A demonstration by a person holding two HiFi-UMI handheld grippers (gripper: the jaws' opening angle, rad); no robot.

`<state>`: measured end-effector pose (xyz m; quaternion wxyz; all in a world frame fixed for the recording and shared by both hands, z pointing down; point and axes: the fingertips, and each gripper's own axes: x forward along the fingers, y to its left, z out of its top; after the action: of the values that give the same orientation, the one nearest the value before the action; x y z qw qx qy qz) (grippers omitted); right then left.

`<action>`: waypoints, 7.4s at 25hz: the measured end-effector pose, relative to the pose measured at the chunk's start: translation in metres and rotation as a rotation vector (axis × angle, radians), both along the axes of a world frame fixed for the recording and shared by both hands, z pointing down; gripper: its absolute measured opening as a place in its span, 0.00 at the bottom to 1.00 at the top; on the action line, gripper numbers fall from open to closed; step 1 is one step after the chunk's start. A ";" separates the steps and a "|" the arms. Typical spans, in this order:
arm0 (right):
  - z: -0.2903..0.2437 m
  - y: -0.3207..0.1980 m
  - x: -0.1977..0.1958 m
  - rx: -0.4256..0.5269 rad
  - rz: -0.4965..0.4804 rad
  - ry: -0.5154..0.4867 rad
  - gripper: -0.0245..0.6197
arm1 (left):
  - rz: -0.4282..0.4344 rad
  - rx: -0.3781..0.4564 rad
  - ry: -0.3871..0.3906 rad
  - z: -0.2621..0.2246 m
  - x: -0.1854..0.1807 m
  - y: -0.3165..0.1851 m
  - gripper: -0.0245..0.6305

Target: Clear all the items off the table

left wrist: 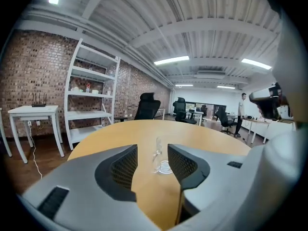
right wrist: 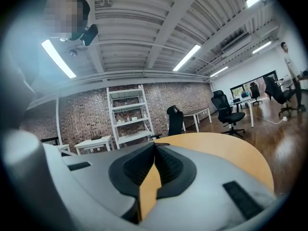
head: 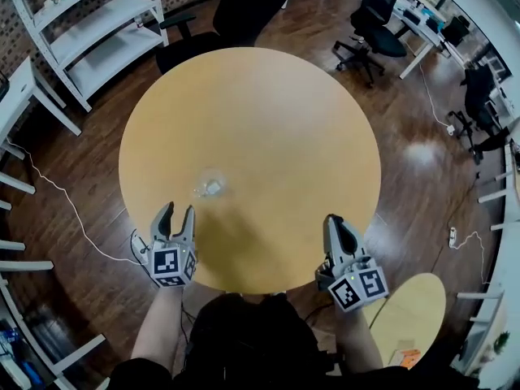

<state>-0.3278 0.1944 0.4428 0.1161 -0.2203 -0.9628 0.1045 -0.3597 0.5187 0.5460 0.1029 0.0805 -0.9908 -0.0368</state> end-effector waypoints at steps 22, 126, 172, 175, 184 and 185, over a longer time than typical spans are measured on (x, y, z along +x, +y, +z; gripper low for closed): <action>0.076 0.021 -0.010 0.003 -0.019 0.173 0.05 | -0.054 -0.093 0.051 0.068 -0.068 -0.004 0.20; 0.099 -0.514 0.565 -0.126 1.473 0.117 0.05 | 1.702 0.155 -0.033 0.016 0.364 -0.910 0.04; 0.126 -0.487 0.571 -0.217 1.355 0.115 0.05 | 1.572 -0.076 0.070 0.124 0.353 -0.913 0.28; 0.123 -0.484 0.573 -0.206 1.350 0.115 0.05 | 1.578 -0.096 0.064 0.122 0.358 -0.898 0.28; 0.078 -0.480 0.579 -0.124 1.297 0.039 0.05 | 1.464 0.049 0.012 0.052 0.346 -0.855 0.25; 0.066 -0.480 0.581 -0.112 1.293 0.019 0.05 | 1.456 0.068 -0.005 0.036 0.344 -0.849 0.19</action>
<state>0.2529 -0.2853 0.5088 0.0264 0.3989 -0.8933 0.2052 -0.0154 -0.3303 0.5825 0.0963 0.7223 -0.6848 0.0104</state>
